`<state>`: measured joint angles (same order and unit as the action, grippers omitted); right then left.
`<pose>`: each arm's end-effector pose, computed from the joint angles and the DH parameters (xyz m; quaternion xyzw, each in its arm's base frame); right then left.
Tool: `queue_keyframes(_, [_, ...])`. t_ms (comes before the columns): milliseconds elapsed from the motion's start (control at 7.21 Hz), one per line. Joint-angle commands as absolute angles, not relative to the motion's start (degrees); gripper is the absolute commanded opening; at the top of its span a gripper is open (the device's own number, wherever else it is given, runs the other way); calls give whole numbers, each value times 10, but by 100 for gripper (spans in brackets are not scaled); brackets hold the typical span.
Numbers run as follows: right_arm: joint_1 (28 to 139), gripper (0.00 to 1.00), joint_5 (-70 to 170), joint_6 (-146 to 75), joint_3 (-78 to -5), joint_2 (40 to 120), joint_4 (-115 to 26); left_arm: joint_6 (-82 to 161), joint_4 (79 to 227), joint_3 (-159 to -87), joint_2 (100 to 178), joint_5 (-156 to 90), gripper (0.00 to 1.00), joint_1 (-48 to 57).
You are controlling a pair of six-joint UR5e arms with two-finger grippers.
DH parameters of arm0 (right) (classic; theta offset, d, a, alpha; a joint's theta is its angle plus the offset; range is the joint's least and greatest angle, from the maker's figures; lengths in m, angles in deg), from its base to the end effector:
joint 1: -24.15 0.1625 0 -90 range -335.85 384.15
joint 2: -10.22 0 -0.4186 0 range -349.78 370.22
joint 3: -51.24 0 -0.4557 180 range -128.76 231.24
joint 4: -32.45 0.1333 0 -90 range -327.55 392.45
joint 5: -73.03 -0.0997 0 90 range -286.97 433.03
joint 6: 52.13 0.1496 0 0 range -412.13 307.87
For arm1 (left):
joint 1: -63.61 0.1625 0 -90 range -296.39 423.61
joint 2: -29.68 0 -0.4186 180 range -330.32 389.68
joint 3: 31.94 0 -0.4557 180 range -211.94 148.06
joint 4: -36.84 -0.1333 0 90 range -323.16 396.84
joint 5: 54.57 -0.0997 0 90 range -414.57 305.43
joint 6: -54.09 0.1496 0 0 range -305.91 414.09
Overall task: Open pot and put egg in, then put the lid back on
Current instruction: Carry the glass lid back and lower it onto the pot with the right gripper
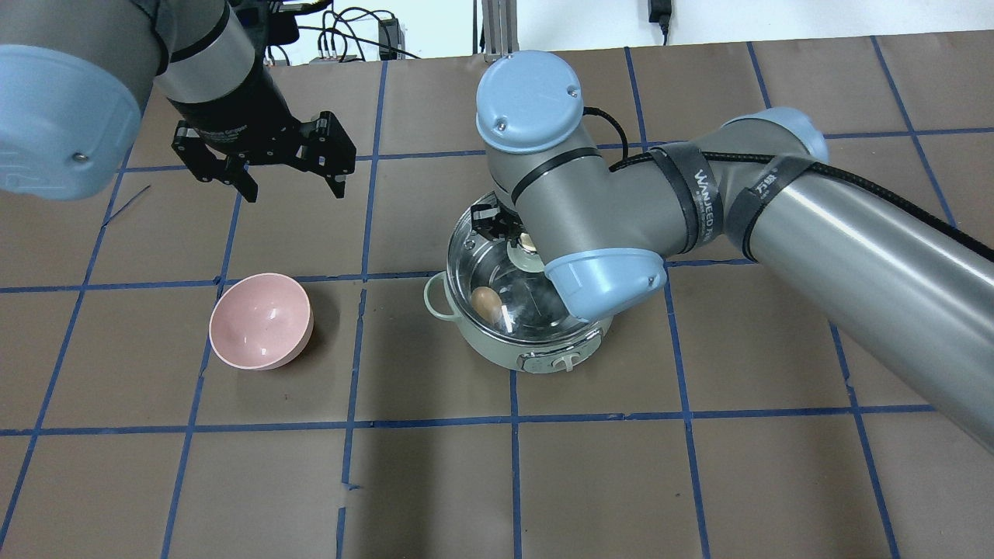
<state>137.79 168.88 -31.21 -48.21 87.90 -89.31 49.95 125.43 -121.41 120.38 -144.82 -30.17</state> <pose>0.3634 -0.5358 0.2732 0.0192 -0.9947 0.0997 0.0141 -0.1695 -0.5538 0.4323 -0.0032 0.9999 -0.0109 0.0014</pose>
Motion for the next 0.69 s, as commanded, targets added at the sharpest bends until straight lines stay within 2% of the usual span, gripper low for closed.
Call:
queue_keyframes(0, [1378,36,1689,-310,-484,879,-893,500,1254,-1215,1204,-1448,100,-302])
queue_keyframes(416, [1378,37,1688,-308,-491,880,-893,499,1254,-1215,1204,-1446,100,-302])
queue_keyframes(554, [1378,83,1691,-309,-490,880,-893,498,1254,-1215,1204,-1446,100,-302])
